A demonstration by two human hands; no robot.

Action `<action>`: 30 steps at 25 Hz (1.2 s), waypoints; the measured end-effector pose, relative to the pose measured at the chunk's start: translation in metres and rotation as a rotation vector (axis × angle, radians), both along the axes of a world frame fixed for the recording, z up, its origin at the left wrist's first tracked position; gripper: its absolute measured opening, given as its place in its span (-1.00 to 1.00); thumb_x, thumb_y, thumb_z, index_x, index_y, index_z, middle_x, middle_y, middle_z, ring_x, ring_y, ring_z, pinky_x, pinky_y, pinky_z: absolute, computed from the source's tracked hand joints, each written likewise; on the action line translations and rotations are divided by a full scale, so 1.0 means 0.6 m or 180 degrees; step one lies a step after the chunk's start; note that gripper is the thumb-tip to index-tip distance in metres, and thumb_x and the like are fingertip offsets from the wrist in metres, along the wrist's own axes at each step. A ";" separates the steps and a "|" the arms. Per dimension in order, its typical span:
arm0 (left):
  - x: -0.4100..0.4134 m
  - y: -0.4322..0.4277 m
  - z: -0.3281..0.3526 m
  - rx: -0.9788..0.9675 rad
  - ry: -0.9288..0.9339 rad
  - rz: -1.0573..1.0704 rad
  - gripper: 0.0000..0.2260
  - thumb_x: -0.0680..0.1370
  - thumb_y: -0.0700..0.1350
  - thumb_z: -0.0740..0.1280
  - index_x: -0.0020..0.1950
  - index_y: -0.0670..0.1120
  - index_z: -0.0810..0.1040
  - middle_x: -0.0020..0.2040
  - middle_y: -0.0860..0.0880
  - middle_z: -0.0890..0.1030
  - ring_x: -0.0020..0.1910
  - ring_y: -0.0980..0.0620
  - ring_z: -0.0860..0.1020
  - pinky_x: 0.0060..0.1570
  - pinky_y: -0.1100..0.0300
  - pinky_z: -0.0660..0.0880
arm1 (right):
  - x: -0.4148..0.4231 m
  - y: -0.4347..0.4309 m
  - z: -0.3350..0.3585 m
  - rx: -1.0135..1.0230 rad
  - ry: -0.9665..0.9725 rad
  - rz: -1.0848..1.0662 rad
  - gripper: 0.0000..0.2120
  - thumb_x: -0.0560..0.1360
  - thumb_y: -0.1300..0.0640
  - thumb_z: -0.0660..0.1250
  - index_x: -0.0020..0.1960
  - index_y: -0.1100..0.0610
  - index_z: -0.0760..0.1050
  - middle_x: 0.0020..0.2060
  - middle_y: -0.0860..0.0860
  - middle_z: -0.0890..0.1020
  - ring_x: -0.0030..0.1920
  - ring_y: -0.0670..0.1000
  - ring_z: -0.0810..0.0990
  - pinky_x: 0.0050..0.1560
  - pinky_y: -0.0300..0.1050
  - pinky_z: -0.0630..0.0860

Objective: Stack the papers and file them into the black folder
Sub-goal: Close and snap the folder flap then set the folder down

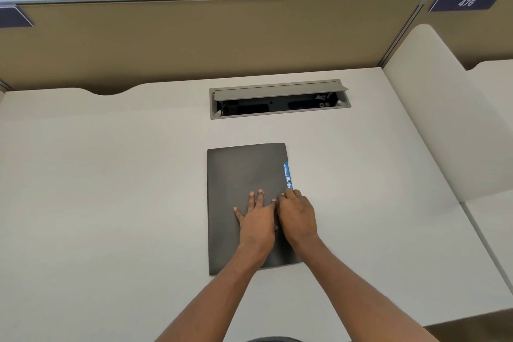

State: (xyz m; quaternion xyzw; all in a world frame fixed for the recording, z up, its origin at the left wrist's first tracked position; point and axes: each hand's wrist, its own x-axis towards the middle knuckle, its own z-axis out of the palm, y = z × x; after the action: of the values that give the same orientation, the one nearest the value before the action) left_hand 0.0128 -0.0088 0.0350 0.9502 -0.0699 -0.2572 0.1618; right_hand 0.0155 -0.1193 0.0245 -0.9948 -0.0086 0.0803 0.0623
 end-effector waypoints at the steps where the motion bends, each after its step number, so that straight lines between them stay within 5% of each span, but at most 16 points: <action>1: 0.000 0.000 0.000 0.0005 -0.0031 0.0001 -0.40 0.66 -0.10 0.34 0.67 0.09 0.21 0.72 -0.11 0.00 0.71 -0.13 -0.07 0.55 -0.46 -0.01 | 0.004 -0.001 0.003 0.0036 0.0004 -0.0077 -0.84 0.63 0.19 0.30 0.14 0.15 0.64 0.09 0.10 0.67 0.10 0.08 0.62 0.08 -0.05 0.58; 7: -0.005 0.013 0.005 0.0019 -0.0371 -0.0023 -0.43 0.67 0.00 0.30 0.66 0.05 0.21 0.70 -0.07 0.17 0.69 -0.10 0.09 0.60 -0.23 0.05 | 0.002 -0.021 0.036 0.0754 -0.0382 -0.0740 -0.73 0.62 0.04 0.28 0.23 0.14 0.59 0.10 0.05 0.63 0.10 0.09 0.60 0.08 -0.02 0.57; 11: 0.009 0.047 0.017 -0.0163 -0.0704 0.0605 -0.42 0.64 0.08 0.29 0.64 0.03 0.26 0.63 -0.05 0.32 0.58 -0.07 0.30 0.56 -0.08 0.22 | 0.008 -0.049 0.051 0.1082 -0.0343 -0.0885 -0.59 0.57 -0.02 0.34 0.35 0.14 0.51 0.21 0.08 0.60 0.21 0.14 0.58 0.13 0.03 0.56; 15: 0.026 0.110 0.023 -0.0015 -0.0758 0.1522 -0.28 0.59 0.21 0.31 0.66 -0.05 0.19 0.64 -0.11 0.25 0.53 -0.17 0.31 0.34 -0.14 0.42 | 0.013 -0.072 0.044 0.1025 0.0189 -0.1163 -0.33 0.56 -0.23 0.31 0.51 0.15 0.33 0.37 0.11 0.51 0.36 0.15 0.51 0.20 0.08 0.53; 19: 0.025 0.148 0.011 0.0087 -0.0327 0.2128 -0.18 0.56 0.27 0.33 0.66 -0.12 0.11 0.57 -0.22 0.23 0.51 -0.24 0.25 0.27 -0.24 0.44 | 0.010 -0.063 0.034 0.0921 0.0627 -0.1197 -0.15 0.44 -0.43 0.34 0.47 0.14 0.29 0.31 0.13 0.47 0.32 0.18 0.50 0.10 0.09 0.55; 24: 0.012 0.131 0.002 0.0200 -0.0054 0.2352 -0.32 0.55 0.26 0.36 0.45 -0.20 0.34 0.36 -0.20 0.35 0.37 -0.22 0.35 0.11 -0.17 0.51 | 0.012 -0.022 0.023 0.1102 0.0706 -0.1281 -0.21 0.34 -0.28 0.56 0.33 0.16 0.36 0.23 0.12 0.44 0.24 0.17 0.53 0.08 0.07 0.58; 30: 0.010 0.134 0.002 -0.0119 -0.0257 0.2421 -0.55 0.59 0.06 0.41 0.33 -0.19 0.46 0.34 -0.21 0.43 0.34 -0.22 0.42 0.16 -0.13 0.50 | 0.023 -0.030 0.016 0.1802 0.0826 -0.1654 -0.24 0.33 -0.02 0.65 0.39 0.15 0.37 0.27 0.18 0.45 0.19 0.23 0.59 0.23 0.08 0.57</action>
State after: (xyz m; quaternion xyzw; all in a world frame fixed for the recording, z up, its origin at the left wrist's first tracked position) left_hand 0.0186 0.0716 0.0362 0.9145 0.2766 -0.1399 0.2600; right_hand 0.0294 -0.1374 0.0344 -0.8890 0.2293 0.1813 0.3526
